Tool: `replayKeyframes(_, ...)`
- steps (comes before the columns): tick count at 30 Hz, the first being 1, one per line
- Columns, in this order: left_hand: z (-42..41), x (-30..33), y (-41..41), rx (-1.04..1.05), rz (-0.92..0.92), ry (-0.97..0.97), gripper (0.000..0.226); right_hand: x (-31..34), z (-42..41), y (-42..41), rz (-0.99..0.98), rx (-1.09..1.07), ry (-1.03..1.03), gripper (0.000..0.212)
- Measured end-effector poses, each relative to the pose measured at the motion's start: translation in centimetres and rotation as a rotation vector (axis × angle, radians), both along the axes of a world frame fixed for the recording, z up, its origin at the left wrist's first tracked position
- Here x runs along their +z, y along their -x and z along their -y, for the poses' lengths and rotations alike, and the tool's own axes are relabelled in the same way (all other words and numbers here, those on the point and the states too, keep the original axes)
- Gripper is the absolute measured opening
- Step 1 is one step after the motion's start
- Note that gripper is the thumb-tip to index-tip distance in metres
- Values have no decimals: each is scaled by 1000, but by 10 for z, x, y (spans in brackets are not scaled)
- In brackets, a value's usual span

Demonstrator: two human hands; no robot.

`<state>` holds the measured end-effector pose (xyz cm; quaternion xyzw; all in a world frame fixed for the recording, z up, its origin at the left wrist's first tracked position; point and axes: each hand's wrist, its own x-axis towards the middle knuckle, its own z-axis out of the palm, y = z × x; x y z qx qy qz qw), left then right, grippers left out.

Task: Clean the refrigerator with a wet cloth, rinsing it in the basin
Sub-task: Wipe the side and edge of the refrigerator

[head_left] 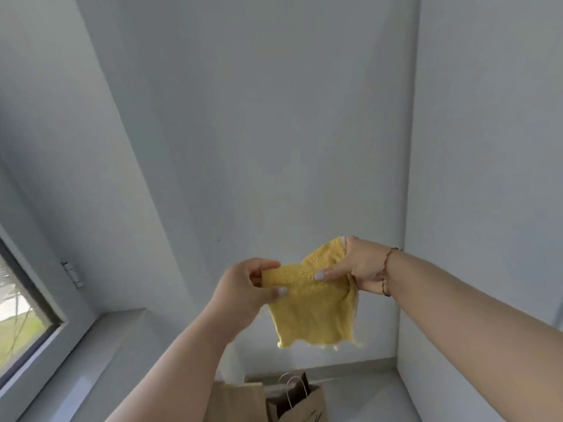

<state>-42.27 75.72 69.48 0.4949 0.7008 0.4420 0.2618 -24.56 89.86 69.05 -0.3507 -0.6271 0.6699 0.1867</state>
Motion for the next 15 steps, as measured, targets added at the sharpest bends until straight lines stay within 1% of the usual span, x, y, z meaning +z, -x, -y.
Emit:
replayKeyframes(1,-10,5,3,-26,-115,-9,30,0,-4,-1,56,-65,-62,135)
replayKeyframes(2,-21,12,4,-63,-191,-31,20,3,-6,-5,126,-126,-149,145)
replayKeyframes(3,-32,17,4,-110,-240,-55,11,9,-6,-10,211,-172,-228,149)
replayKeyframes(4,-44,22,2,-165,-273,-80,4,18,0,-17,309,-206,-303,148)
replayKeyframes(5,-53,27,-2,-198,-314,-112,5,27,6,-22,421,-225,-378,142)
replayKeyframes(8,-83,36,-25,-279,-413,-225,21,42,14,-40,686,-359,-631,116)
replayKeyframes(10,-99,42,-43,-346,-323,-238,26,50,16,-57,717,-471,-697,109)
replayKeyframes(11,-107,45,-52,-390,-241,-234,26,52,14,-68,695,-505,-727,100)
replayKeyframes(12,-115,48,-59,-423,-165,-237,25,54,12,-79,707,-515,-767,82)
replayKeyframes(13,-124,50,-71,-441,-121,-258,23,56,9,-96,714,-504,-801,57)
replayKeyframes(14,-132,52,-80,-438,-98,-280,21,60,8,-108,672,-478,-796,35)
replayKeyframes(15,-137,55,-87,-416,-79,-303,19,62,6,-119,550,-445,-729,24)
